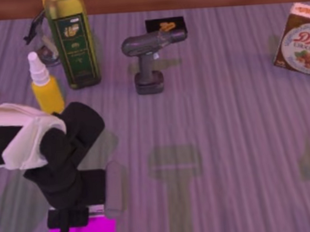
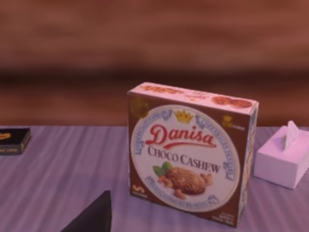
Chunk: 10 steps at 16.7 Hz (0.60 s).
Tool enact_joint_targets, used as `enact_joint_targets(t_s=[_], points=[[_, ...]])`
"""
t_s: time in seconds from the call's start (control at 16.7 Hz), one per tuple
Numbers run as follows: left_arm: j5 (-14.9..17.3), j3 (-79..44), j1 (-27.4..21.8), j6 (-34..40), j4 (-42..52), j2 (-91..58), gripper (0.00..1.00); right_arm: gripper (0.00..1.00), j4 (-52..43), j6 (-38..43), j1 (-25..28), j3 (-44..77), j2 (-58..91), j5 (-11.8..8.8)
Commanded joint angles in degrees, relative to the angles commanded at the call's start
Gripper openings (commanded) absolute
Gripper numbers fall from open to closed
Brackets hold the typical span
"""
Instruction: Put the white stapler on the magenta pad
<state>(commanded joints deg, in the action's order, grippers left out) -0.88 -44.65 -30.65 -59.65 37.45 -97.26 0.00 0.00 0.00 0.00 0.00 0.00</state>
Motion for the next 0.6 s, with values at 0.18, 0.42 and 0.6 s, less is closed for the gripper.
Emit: enact_joint_targets(t_s=[0.18, 0.42, 0.6], points=[[0.0, 0.0, 0.0, 0.0, 0.0, 0.0, 0.38, 1.0, 0.0, 0.0, 0.0, 0.0, 0.0, 0.0], [0.0, 0.0, 0.0, 0.0, 0.0, 0.0, 0.68, 1.0, 0.0, 0.0, 0.0, 0.0, 0.0, 0.0], [0.0, 0.0, 0.0, 0.0, 0.0, 0.0, 0.9, 1.0, 0.0, 0.0, 0.0, 0.0, 0.0, 0.0]])
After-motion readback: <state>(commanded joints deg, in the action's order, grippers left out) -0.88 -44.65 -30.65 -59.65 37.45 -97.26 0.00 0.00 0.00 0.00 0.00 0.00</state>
